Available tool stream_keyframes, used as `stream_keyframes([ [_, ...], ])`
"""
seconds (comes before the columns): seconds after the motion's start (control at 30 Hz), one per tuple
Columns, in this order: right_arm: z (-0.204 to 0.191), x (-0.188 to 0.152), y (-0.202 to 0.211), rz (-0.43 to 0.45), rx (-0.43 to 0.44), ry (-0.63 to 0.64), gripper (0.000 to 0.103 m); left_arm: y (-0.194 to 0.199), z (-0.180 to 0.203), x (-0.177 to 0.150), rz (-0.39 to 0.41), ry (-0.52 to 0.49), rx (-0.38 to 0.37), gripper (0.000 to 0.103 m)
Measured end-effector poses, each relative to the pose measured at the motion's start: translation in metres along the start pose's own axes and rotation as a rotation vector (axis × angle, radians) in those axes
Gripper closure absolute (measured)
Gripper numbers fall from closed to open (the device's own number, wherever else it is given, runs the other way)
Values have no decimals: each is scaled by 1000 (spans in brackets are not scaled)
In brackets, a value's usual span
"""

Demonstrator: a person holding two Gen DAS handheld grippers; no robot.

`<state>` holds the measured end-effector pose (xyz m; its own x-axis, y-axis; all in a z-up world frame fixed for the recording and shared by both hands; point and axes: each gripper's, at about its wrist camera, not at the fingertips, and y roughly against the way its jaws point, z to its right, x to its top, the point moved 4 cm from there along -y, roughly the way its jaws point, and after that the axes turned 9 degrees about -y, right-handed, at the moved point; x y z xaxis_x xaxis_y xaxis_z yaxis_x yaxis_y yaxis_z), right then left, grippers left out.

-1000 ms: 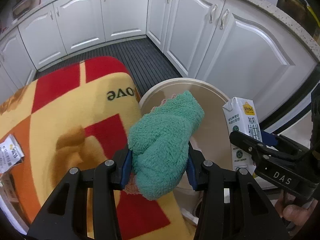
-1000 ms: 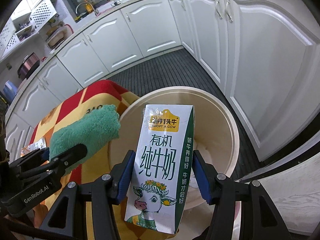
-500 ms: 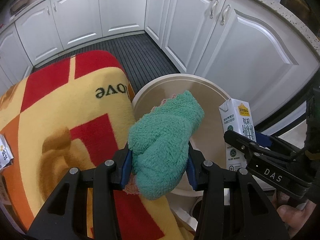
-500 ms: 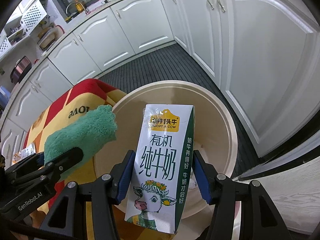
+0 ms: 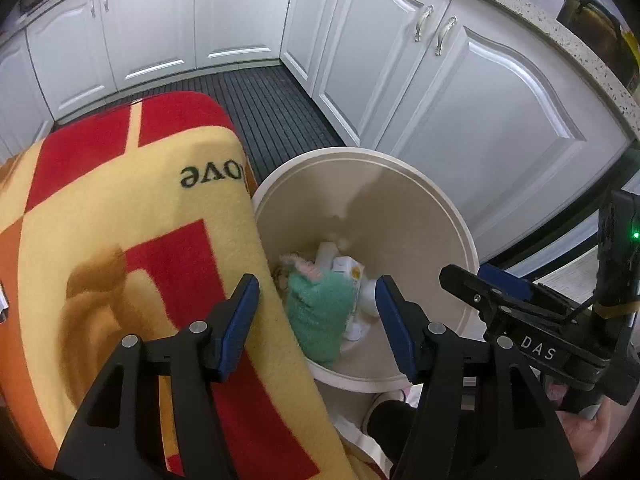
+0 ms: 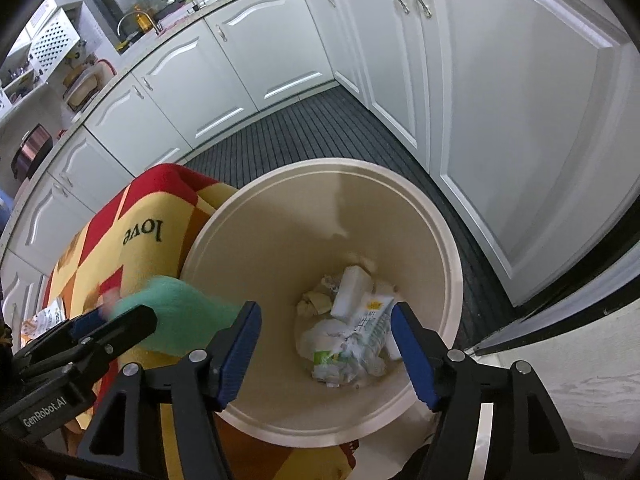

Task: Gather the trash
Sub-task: 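Move both grippers back over the remaining items on the table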

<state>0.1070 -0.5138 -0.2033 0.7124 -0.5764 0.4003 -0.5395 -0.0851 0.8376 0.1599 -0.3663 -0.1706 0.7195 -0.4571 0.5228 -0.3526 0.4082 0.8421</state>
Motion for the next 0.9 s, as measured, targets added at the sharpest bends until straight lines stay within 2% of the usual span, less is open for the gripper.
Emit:
stream_keyframes([
  [0.47, -26, -18, 14, -3, 20, 56, 37, 32, -23, -14, 32, 24, 82, 44],
  [0.73, -61, -32, 27, -3, 53, 112, 37, 65, -49, -33, 51, 53, 128, 44],
  [0.9, -93, -42, 34, -11, 101, 156, 32, 88, -74, -51, 45, 75, 165, 44],
])
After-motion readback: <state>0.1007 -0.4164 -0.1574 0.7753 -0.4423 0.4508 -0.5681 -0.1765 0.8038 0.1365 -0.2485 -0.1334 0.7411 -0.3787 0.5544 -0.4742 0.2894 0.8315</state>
